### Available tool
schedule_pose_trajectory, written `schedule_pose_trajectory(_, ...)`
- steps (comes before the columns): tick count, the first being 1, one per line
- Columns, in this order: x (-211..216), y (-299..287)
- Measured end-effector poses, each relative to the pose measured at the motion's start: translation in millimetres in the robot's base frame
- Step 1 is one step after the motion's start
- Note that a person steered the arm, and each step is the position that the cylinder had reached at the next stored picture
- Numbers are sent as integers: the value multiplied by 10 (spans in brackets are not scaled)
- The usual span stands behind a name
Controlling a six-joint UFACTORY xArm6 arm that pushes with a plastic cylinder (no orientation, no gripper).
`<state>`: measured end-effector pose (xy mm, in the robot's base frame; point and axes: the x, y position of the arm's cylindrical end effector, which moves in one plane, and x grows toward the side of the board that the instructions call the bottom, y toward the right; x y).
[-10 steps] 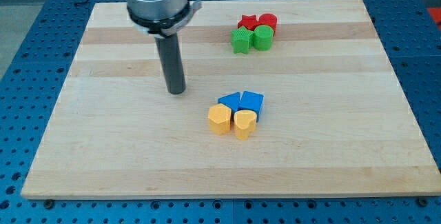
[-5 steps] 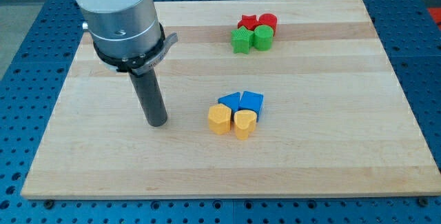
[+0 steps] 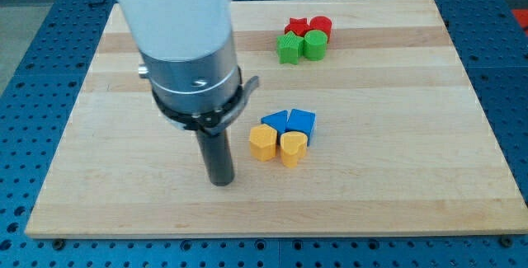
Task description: Push the blue cube and yellow heart up a bit
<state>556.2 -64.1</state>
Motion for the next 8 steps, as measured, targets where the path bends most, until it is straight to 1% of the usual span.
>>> schedule_pose_trajectory(3, -49, 462)
schedule_pose_trajectory(5, -50, 565)
schedule_pose_trajectory(6, -50, 795)
schedule_pose_trajectory(7, -149, 962)
schedule_pose_trajectory(8, -382, 962)
